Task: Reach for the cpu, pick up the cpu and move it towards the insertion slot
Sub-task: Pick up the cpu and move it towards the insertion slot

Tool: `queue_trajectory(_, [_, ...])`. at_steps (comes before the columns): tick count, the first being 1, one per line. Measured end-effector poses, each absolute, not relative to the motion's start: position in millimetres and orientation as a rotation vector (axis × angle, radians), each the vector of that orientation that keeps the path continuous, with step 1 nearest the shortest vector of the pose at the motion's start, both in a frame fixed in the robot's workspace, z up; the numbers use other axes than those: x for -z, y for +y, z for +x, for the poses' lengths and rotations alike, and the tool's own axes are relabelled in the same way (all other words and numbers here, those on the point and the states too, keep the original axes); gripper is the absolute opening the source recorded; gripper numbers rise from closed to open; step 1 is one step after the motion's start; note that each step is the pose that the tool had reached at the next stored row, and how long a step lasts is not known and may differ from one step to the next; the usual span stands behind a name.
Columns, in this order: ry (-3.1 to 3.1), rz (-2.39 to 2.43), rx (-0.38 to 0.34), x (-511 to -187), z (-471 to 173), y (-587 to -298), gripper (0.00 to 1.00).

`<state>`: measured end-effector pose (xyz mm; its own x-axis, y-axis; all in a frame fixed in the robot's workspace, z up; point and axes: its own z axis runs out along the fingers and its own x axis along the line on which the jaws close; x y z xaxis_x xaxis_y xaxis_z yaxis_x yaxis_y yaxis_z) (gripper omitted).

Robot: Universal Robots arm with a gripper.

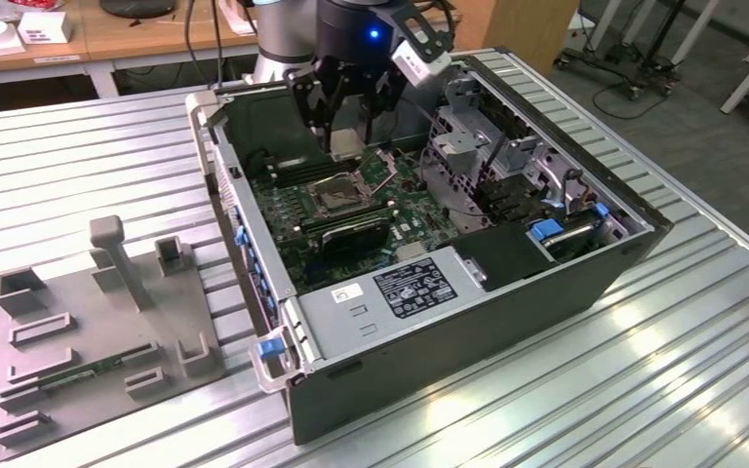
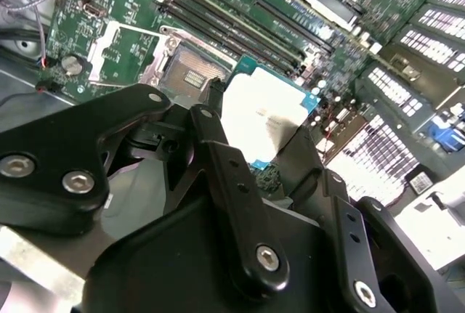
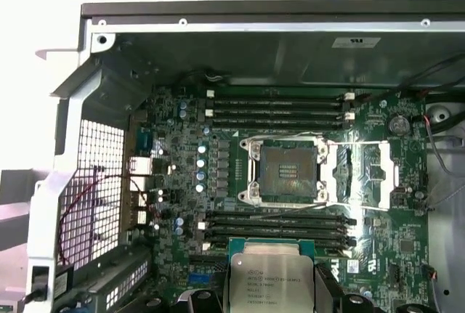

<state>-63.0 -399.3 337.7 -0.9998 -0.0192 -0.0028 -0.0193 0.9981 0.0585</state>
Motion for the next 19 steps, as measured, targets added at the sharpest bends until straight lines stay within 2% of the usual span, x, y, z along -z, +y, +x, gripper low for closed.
queue_trajectory(11, [3.135, -0.030, -0.146, -332.9, -63.0, -384.6, 0.54])
queue_trajectory(19, [3.135, -0.030, -0.158, -331.5, -60.6, -377.9, 0.54])
